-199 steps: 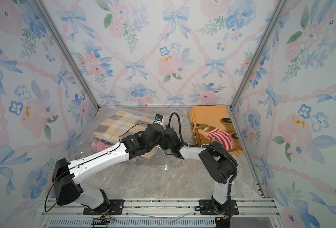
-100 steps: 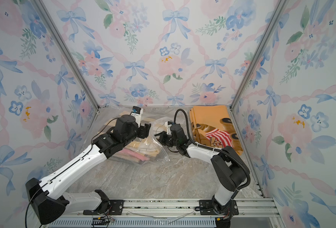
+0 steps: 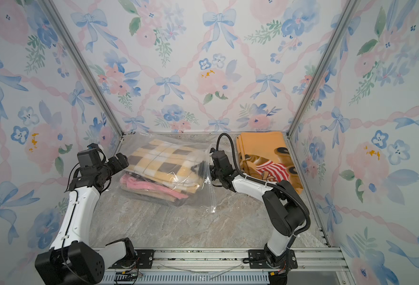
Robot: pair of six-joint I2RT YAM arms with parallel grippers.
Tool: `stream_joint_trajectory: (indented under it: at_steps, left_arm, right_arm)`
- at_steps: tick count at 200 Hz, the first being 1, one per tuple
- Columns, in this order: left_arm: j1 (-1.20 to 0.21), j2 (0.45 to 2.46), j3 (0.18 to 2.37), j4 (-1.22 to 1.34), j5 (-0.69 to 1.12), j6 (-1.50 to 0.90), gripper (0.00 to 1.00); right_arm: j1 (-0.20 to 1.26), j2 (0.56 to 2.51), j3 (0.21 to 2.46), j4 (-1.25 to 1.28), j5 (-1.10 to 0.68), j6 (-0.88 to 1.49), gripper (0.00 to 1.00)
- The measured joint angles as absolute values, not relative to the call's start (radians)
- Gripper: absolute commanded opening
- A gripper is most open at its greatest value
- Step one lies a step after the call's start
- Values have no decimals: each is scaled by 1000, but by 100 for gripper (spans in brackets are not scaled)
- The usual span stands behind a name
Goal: Take the blanket out of the vacuum bag
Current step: Take out the blanket from the vacuum bag.
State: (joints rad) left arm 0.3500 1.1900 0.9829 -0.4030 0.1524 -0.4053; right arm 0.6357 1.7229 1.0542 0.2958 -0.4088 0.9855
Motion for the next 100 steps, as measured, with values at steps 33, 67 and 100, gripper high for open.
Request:
stream_joint_trajectory:
  at_steps: [33, 67, 100]
  left_arm:
    - [461, 1339, 983, -405, 261, -417, 98]
    - [559, 1446, 986, -373, 357, -428, 98]
    - [590, 1454, 1020, -356, 334, -387, 98]
  right_arm:
    - [636, 1723, 1052, 296, -412, 986, 0]
    - [636, 1723, 1042, 305, -413, 986, 0]
    - [624, 1723, 1029, 306, -428, 980, 0]
